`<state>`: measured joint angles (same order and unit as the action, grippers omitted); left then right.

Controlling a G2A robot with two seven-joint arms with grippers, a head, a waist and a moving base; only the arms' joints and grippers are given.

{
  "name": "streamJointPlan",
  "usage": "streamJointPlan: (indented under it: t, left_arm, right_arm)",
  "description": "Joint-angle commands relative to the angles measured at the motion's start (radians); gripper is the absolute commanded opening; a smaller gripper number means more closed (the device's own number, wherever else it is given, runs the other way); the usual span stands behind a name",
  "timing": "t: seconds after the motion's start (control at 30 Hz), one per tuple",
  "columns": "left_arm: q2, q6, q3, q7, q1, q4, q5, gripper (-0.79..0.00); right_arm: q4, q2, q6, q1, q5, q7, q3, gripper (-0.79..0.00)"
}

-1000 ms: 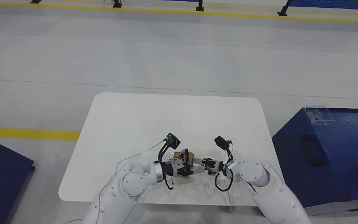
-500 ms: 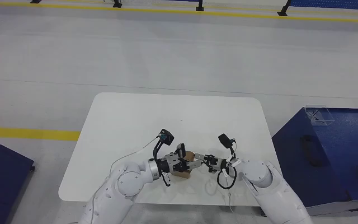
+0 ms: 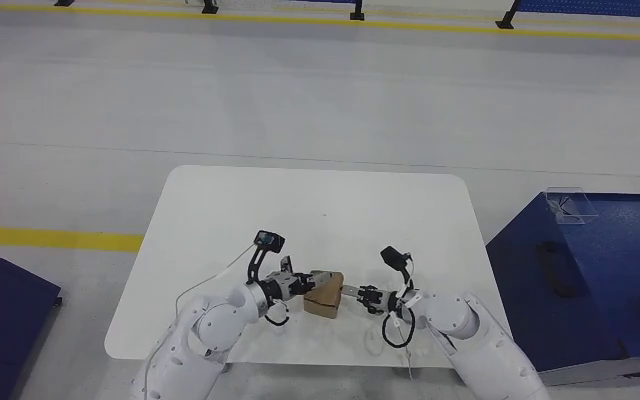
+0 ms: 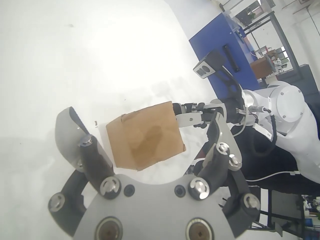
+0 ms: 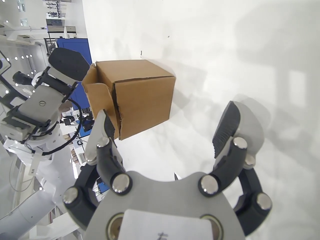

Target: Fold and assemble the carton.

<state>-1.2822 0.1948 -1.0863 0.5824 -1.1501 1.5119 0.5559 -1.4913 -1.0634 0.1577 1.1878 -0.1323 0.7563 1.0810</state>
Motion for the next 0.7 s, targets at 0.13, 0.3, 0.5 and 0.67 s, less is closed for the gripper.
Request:
streamJointPlan:
  t: [0.13,0.3,0.5,0.67]
  left_arm:
    - [-0.007,-0.009,0.020,0.036,0.028,-0.067,-0.060,0.000]
    - [-0.009,-0.024,0.032,0.060,0.046,-0.103,-0.066,0.000]
    - [-0.011,-0.071,0.049,0.071,0.063,-0.127,-0.029,0.000]
    - [-0.011,-0.093,0.056,0.084,0.072,-0.136,-0.013,-0.040]
  right_arm:
    - [0.023,-0.009,-0.008,-0.020,0.008,0.001,-0.022,0.000]
    - [0.031,-0.014,-0.009,-0.027,0.007,0.001,-0.035,0.000]
    - [0.037,-0.019,-0.007,-0.034,0.000,0.001,-0.048,0.000]
    - [0.040,-0.021,-0.008,-0.036,-0.004,0.004,-0.050,0.000]
